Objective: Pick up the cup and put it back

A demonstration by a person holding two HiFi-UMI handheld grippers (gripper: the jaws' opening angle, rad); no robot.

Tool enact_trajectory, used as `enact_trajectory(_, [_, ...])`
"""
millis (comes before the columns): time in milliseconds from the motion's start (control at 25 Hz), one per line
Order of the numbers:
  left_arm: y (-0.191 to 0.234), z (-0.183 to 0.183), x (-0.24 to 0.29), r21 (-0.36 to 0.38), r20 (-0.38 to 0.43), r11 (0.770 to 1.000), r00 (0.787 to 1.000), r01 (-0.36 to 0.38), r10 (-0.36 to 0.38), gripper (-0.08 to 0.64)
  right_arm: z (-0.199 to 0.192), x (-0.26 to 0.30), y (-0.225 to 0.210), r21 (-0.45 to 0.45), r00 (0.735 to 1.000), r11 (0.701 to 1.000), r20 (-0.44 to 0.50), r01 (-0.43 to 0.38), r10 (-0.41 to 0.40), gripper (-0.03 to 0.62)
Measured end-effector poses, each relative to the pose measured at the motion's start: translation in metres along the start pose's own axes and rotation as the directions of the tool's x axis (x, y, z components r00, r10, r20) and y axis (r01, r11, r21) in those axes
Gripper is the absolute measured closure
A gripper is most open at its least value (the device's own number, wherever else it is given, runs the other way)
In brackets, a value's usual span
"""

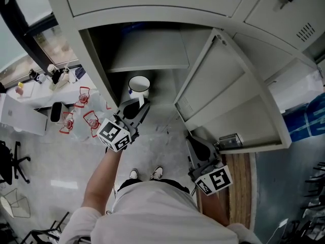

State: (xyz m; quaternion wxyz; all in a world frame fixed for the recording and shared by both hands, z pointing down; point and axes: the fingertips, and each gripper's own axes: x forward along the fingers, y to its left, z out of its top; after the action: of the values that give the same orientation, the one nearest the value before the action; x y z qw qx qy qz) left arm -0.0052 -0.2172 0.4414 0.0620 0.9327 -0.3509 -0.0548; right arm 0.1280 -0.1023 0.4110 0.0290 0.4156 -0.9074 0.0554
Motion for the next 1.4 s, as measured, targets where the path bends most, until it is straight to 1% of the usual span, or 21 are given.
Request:
enact_trajectory(360, [-0.034,0.042,-0.027,0.059,0.065,0.997,0.996,0.052,-0.056,0.500,0.009,0.005,0.003,-0.011,1.000,1.000,0.027,-0.013,0.013,0.574])
enact_trajectory(520, [-0.042,0.061,-0.044,0.081,0.098,0.995,0.993,0.051,-0.059,0.500,0.013,0.006,0.004,-0.015,0.999,1.000,0.039,-0.015,0.015,0.574])
enact_trajectory(680, [-0.048,0.073,-0.064,0.102,0.114,0.994,0.992,0.038,-0.050,0.500,0.017,0.004,0.005,-0.018,0.999,1.000,0.052,-0.012,0.013,0.574])
enact_trajectory(880, [-0.055,0.084,-0.090,0.132,0.125,0.991,0.992,0.004,-0.021,0.500,0.021,0.000,0.005,-0.021,0.998,1.000,0.066,-0.009,0.010,0.574])
enact_trajectory(1080, [-0.060,0.089,-0.111,0.178,0.123,0.983,0.992,-0.050,0.028,0.500,0.024,-0.001,0.007,-0.023,0.997,1.000,0.074,-0.010,0.011,0.574])
enact_trajectory(1240, [-0.061,0.087,-0.128,0.167,0.132,0.981,0.988,-0.100,0.079,0.500,0.026,0.000,0.011,-0.023,0.997,1.000,0.081,-0.018,0.020,0.574])
enact_trajectory(1400, [-0.062,0.097,-0.146,0.175,0.163,0.974,0.980,-0.144,0.116,0.500,0.028,0.002,0.014,-0.026,0.996,0.999,0.083,-0.026,0.028,0.574])
